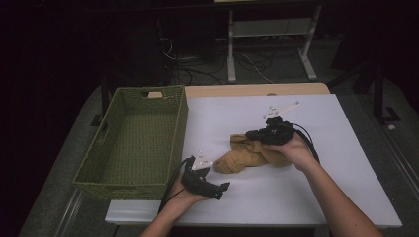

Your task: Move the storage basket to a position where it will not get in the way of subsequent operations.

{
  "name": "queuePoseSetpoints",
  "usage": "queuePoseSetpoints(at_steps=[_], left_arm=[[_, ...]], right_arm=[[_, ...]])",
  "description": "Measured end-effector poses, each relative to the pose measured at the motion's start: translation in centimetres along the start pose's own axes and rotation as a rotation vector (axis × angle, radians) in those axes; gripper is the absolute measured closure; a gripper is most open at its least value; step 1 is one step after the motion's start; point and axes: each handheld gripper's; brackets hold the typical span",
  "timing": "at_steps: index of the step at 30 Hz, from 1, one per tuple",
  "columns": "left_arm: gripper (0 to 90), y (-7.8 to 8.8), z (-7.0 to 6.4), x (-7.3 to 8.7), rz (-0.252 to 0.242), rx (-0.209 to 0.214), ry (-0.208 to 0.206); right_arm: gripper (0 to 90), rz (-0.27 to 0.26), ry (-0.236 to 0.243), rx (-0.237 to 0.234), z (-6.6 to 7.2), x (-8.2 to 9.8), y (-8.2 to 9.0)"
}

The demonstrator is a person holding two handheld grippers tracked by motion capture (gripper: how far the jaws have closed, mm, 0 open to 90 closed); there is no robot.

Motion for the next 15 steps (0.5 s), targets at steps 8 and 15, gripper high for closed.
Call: queuePoseSetpoints(at_steps=[8, 15], left_arm=[[0.0, 0.0, 0.0, 0.0, 0.000, -0.001, 0.000], [0.0, 0.0, 0.0, 0.0, 0.000, -0.001, -0.001]], right_arm=[[86.8, -0.008, -0.015, 0.022, -0.6, 0.2, 0.6], [86.9, -0.021, -0.028, 0.038, -1.2, 0.3, 1.1]])
Point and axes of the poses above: each handheld gripper's, and its own axes: y roughly backward along the jaws, x roughly out of its underside, z roughly to its left, and after that the axes turned 9 degrees about -y, right-handed
